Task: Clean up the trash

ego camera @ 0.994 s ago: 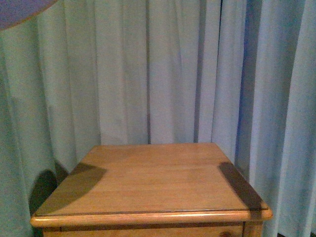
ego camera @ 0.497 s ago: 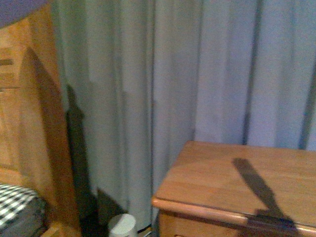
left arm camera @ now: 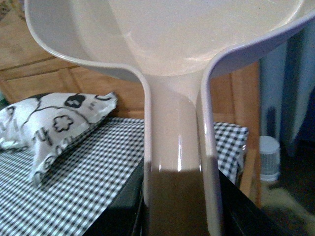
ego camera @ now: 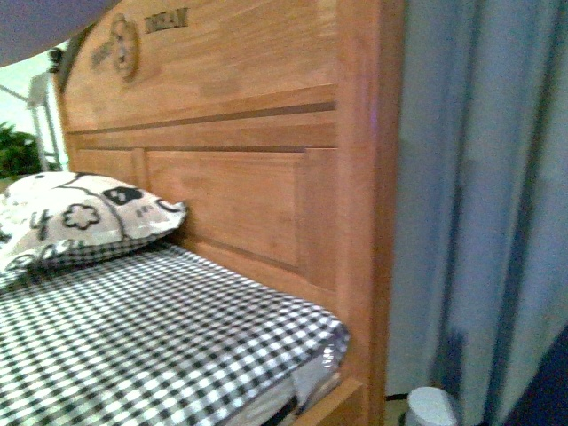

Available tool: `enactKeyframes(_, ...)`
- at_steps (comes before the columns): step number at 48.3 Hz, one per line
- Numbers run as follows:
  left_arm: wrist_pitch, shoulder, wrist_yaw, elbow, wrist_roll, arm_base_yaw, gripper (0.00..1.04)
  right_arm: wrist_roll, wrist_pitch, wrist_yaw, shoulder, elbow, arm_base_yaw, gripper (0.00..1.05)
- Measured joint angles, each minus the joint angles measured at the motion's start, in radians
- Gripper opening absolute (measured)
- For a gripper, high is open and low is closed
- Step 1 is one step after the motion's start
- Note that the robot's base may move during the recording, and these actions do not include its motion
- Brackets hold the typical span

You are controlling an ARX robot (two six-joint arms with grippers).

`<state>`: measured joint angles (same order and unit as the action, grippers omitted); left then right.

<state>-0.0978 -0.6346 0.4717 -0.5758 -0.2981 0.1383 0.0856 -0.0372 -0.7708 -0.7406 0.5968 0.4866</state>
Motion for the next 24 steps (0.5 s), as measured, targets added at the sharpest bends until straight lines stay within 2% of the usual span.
enactKeyframes(24, 0.0, 0.0, 0.0, 0.001, 0.0, 0.0, 0.27, 0.0, 0.0, -0.003, 0.001, 0.0, 0.0, 0.19)
